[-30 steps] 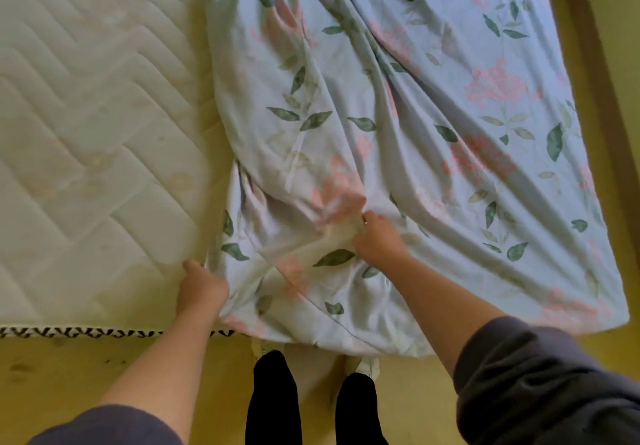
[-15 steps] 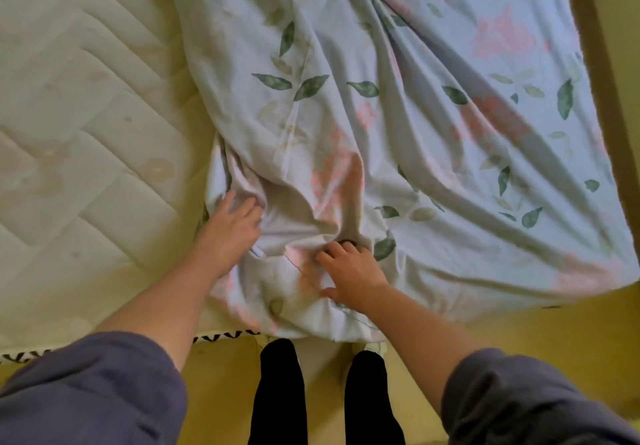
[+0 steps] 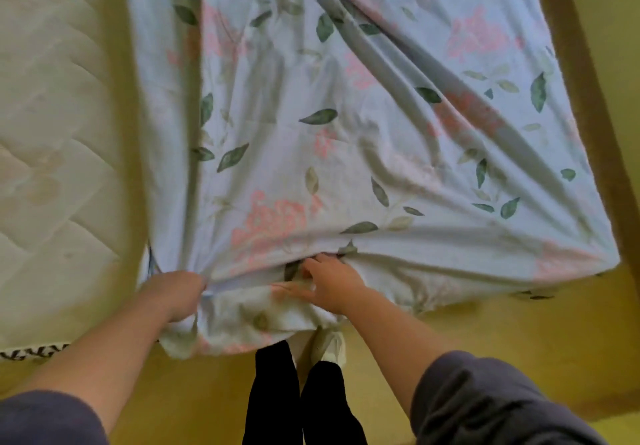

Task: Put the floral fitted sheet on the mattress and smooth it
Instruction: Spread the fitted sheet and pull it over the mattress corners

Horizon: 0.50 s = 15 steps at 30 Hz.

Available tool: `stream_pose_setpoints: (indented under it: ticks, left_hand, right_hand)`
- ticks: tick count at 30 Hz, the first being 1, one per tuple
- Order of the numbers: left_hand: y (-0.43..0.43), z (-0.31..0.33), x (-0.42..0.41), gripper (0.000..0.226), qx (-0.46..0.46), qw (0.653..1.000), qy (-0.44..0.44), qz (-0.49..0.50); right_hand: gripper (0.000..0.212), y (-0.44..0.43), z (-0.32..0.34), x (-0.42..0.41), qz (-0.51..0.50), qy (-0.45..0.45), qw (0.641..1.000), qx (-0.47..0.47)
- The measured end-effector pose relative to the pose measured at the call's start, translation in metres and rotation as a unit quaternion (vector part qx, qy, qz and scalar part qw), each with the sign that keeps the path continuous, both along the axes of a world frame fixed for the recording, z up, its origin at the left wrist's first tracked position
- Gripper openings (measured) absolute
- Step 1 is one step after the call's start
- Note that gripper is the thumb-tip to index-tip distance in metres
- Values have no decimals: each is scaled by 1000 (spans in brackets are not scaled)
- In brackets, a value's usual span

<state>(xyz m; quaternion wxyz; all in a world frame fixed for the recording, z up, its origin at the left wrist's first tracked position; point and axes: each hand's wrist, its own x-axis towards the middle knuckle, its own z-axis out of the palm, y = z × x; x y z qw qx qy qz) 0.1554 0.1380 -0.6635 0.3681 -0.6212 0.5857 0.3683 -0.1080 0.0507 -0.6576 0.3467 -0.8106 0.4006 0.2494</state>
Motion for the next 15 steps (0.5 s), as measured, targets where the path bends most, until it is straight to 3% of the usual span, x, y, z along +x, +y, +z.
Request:
stream_pose_setpoints:
  ticks: [2,4,7,10,13,15]
  left_hand:
    - [-12,7,-7,21,-104,994,25,-3]
    - [-22,16,-16,26,-107,991,85,-16]
    - [-17,26,-30,18,-67,987,76,-121]
    - [-3,24,-31,21,-12,988,31,-151]
    - [32,24,-33,39,95,990,-12,-106]
    - [54,23,-40,37,122,986,-33,-113]
  right_hand:
    - [56,5,0,-5,95,31,994,-38]
    - [48,12,-1,-10,154,66,984,-68]
    - [29,21,0,-14,92,34,993,-71]
    - [19,25,4,-19,-10,-2,1000,22]
    - [24,48,6,-16,104,61,980,161]
    - [27,73,4,-14,161,85,968,174]
